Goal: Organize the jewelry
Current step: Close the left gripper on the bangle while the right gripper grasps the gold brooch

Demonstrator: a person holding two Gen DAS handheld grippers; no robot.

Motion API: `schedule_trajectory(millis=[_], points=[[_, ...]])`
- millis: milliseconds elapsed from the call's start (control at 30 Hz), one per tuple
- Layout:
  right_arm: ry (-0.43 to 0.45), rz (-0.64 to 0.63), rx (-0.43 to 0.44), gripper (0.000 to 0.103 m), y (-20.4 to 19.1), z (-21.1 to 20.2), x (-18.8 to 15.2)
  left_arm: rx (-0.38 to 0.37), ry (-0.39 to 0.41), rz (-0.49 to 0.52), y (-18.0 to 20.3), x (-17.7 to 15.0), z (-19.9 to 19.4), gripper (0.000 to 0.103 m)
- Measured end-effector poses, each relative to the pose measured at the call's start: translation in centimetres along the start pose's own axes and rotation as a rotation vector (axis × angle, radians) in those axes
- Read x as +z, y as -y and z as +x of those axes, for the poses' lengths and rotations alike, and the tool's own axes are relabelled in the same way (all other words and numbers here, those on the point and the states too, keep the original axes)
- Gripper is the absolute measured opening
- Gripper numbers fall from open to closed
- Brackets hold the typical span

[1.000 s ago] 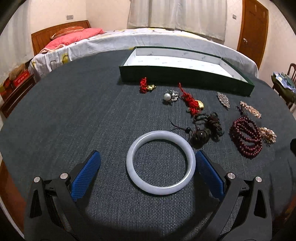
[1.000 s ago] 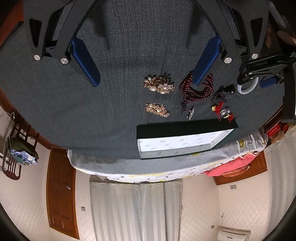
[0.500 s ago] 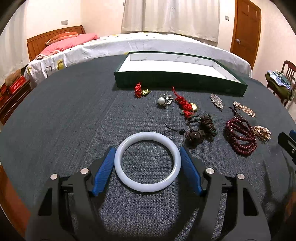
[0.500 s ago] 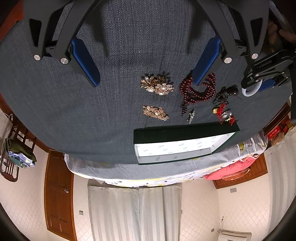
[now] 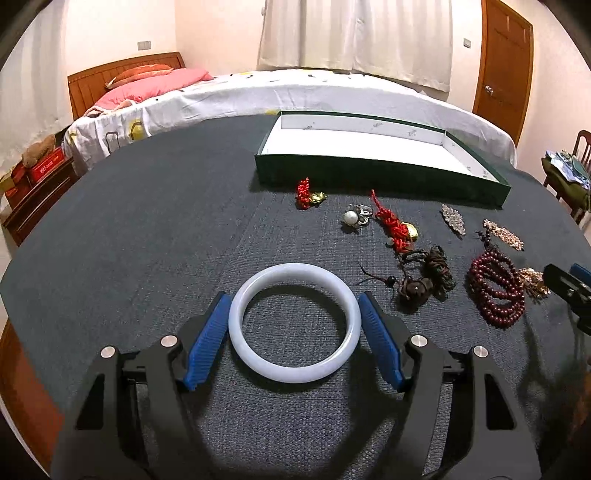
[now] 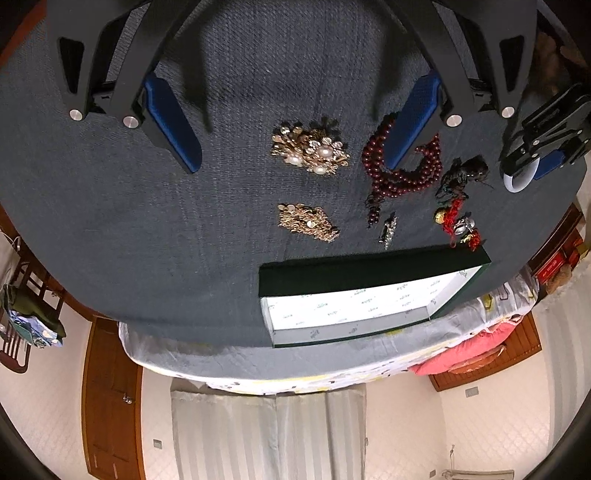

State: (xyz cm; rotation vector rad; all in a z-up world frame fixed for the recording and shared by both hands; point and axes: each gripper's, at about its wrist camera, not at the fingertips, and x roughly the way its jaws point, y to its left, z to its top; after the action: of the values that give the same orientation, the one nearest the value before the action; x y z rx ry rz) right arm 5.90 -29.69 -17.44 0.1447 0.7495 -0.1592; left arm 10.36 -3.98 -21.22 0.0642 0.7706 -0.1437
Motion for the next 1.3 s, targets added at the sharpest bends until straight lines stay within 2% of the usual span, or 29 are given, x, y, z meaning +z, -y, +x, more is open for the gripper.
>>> schedule_trajectory(millis=[33,67,367,600,667,800,1033,1300], points=[[-0.017,-0.003,0.002,0.066,-0.1,0.3,0.0,0.0,0.002,0.0,0.0,0.0,0.0,0.069],[-0.036,-0.004,-0.003,0.055,-0.1,0.7,0.0,0.001,0.005,-0.002,0.0,0.0,-0.1,0.069],[-0.072,0.005,0.004,0.056,-0.4,1.8,-0.1,0.0,0.005,-0.01,-0.2,0.2,-0.1,0.069],[-0.081,-0.045,-0.007,0.056,-1.0,1.7,-0.4,0.0,0.005,-0.011,-0.2,0.2,0.0,0.069],[-0.085,-0.053,0.004,0.062,-1.3,1.7,-0.4,0.0,0.005,-0.011,-0.1,0.3,0.0,0.069],[-0.082,-0.076,-0.011,0.063,-1.6,1.7,-0.7,0.0,0.006,-0.01,-0.2,0.3,-0.1,0.069],[-0.077,-0.057,-0.012,0.044,-0.8,1.4,-0.6,-0.001,0.006,-0.009,-0.1,0.3,0.0,0.069],[-0.086,-0.085,-0.008,0.041,-1.1,1.6,-0.2,-0.003,0.006,-0.01,0.0,0.3,-0.1,0.069]])
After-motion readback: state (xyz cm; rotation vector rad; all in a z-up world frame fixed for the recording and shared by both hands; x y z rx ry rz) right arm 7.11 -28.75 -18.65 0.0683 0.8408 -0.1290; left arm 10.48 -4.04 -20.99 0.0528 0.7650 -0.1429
